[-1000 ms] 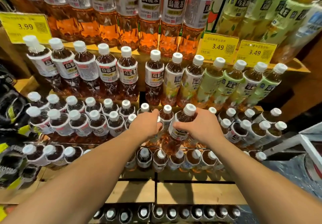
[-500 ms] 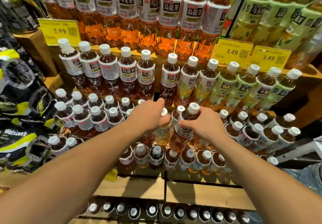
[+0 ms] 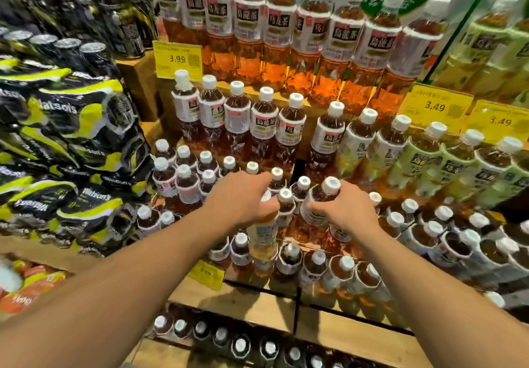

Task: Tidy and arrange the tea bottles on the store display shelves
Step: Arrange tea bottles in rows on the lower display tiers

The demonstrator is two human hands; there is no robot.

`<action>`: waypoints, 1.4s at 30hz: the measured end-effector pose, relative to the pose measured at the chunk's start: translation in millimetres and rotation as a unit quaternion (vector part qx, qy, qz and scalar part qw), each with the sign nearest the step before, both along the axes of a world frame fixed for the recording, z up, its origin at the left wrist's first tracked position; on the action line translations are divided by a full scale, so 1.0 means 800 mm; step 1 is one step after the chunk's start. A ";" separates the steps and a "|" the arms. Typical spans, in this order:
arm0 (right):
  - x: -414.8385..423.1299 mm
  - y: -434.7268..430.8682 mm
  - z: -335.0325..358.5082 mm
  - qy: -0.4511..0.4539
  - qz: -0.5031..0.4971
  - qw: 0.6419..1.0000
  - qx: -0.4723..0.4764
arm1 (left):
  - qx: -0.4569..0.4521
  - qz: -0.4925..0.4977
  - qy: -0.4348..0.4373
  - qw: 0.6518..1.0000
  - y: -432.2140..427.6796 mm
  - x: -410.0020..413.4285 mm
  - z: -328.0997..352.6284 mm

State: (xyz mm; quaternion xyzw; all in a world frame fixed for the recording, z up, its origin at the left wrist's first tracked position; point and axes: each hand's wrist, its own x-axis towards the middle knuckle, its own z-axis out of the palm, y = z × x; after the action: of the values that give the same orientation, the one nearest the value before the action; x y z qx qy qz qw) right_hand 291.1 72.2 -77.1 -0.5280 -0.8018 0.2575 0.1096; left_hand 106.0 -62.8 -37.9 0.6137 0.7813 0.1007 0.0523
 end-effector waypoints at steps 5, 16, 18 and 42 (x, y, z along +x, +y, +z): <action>-0.015 -0.002 -0.024 -0.022 -0.006 1.000 0.000 | 0.020 0.014 -0.026 0.999 -0.037 -0.022 -0.012; -0.036 0.004 -0.071 -0.070 0.005 0.996 -0.047 | -0.051 0.019 -0.025 0.998 -0.089 -0.034 -0.056; -0.036 0.008 -0.075 -0.056 -0.001 0.997 -0.051 | -0.050 0.022 -0.029 0.998 -0.087 -0.031 -0.058; -0.016 0.008 -0.098 -0.044 0.125 0.990 -0.038 | -0.054 -0.036 -0.027 0.998 -0.012 0.021 -0.066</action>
State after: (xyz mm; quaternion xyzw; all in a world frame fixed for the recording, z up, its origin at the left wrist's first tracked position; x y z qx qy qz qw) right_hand 278.4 78.5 -155.2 -0.4384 -0.8551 0.2761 0.0204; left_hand 123.2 -72.1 -90.8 0.6348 0.7613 0.0727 0.1099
